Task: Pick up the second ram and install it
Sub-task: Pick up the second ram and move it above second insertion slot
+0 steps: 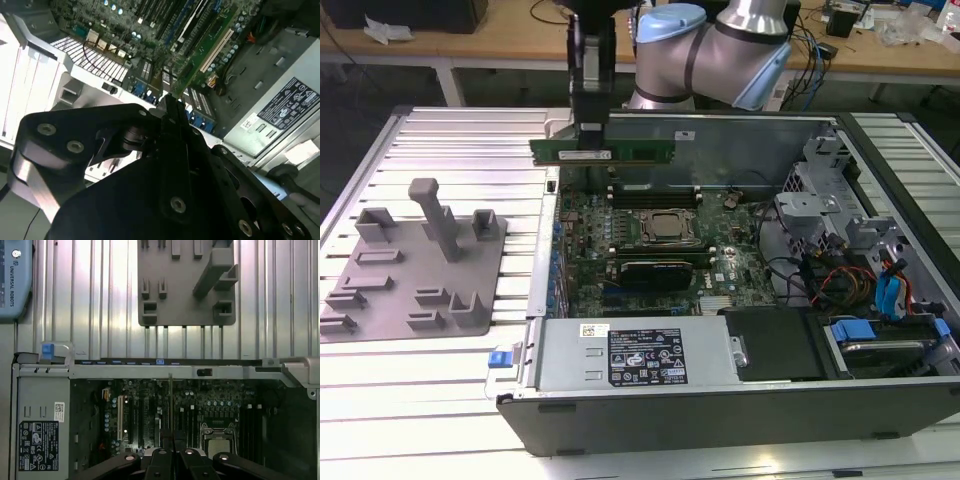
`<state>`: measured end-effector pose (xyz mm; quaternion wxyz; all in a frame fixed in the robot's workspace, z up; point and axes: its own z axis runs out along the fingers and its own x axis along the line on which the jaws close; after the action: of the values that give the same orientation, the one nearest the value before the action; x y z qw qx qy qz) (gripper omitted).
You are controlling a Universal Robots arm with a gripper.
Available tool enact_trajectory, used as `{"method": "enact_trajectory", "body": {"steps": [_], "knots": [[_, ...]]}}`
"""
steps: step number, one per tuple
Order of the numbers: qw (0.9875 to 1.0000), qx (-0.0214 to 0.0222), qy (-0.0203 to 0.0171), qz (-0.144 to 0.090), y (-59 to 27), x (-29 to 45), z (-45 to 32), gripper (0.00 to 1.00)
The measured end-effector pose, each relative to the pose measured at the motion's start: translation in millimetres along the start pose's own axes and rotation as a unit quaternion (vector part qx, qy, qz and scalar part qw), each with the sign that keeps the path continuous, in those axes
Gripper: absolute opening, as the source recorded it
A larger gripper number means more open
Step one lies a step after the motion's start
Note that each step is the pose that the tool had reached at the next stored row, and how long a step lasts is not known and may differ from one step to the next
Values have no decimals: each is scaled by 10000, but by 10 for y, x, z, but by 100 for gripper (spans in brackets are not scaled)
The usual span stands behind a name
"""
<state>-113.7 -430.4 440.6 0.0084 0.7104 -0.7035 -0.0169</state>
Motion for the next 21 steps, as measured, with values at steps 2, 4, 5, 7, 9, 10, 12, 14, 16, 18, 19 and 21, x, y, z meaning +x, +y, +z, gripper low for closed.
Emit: {"method": "enact_trajectory", "body": {"steps": [2, 4, 5, 7, 9, 10, 12, 14, 16, 18, 19, 21], "knots": [[10000, 0, -1, 0, -131, 1, 3, 9], [10000, 0, 0, 0, -264, 3, 16, 9], [10000, 0, 0, 0, -280, 4, 18, 9], [10000, 0, 0, 1, -281, 3, 18, 9], [10000, 0, 0, 0, -284, 3, 20, 9], [10000, -1, 0, 0, -305, 3, 27, 9], [10000, -6, 0, 0, -357, 5, 55, 9], [10000, -11, 1, 0, -391, 5, 82, 9], [10000, -18, 8, 0, -436, 5, 118, 9], [10000, -21, 12, 1, -463, 6, 140, 9], [10000, -24, 15, 1, -480, 6, 156, 9], [10000, -27, 16, 1, -511, 6, 184, 9]]}}
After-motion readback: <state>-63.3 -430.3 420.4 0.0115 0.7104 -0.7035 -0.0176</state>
